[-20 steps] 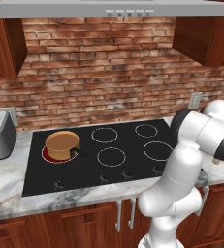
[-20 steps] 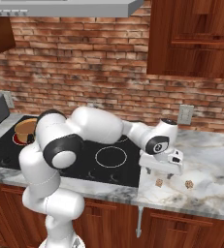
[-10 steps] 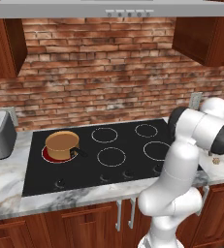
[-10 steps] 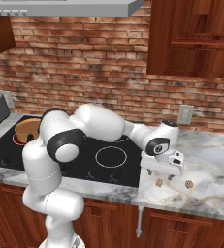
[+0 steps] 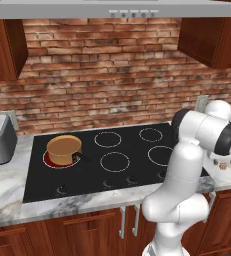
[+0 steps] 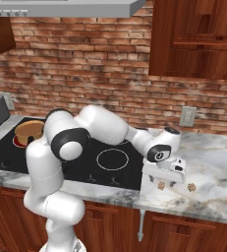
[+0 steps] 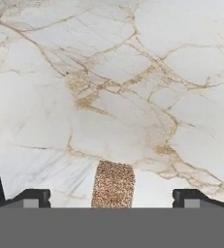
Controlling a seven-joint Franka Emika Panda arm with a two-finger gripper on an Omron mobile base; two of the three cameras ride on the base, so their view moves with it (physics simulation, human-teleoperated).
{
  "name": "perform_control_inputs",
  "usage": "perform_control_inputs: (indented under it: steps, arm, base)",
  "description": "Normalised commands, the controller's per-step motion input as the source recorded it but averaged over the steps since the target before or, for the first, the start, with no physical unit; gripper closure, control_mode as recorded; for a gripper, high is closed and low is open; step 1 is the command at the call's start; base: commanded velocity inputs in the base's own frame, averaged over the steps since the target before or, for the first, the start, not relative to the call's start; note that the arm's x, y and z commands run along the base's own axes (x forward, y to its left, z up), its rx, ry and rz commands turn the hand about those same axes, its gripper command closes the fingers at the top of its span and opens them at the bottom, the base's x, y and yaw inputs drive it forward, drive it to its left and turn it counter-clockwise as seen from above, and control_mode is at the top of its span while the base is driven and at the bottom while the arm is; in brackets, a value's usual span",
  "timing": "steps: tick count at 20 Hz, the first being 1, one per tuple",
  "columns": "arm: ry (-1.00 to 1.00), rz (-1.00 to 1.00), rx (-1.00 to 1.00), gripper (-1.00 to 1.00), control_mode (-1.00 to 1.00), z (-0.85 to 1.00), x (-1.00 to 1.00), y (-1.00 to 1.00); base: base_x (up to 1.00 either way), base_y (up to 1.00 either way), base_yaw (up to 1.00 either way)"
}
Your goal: Pick up the sugar cube(s) and place them in the saucepan with hot chocolate.
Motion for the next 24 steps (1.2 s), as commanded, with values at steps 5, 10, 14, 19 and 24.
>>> perform_control_inputs:
  steps: [5,10,14,19,24]
  arm:
    - [0.0,0.0,0.0,-1.0,-1.0,-0.18,0.0,0.0]
    - [0.0,0.0,0.0,-1.0,-1.0,-0.19,0.0,0.0]
    - [0.0,0.0,0.0,-1.0,-1.0,-0.07,0.0,0.0]
    - [0.0,0.0,0.0,1.0,-1.0,-0.08,0.0,0.0]
    - [0.02,0.0,0.0,1.0,-1.0,-0.04,0.0,0.0]
  base:
    - [0.0,0.0,0.0]
    - [0.0,0.0,0.0]
    - [0.0,0.0,0.0]
    - [0.0,0.0,0.0]
    - [0.0,0.0,0.0]
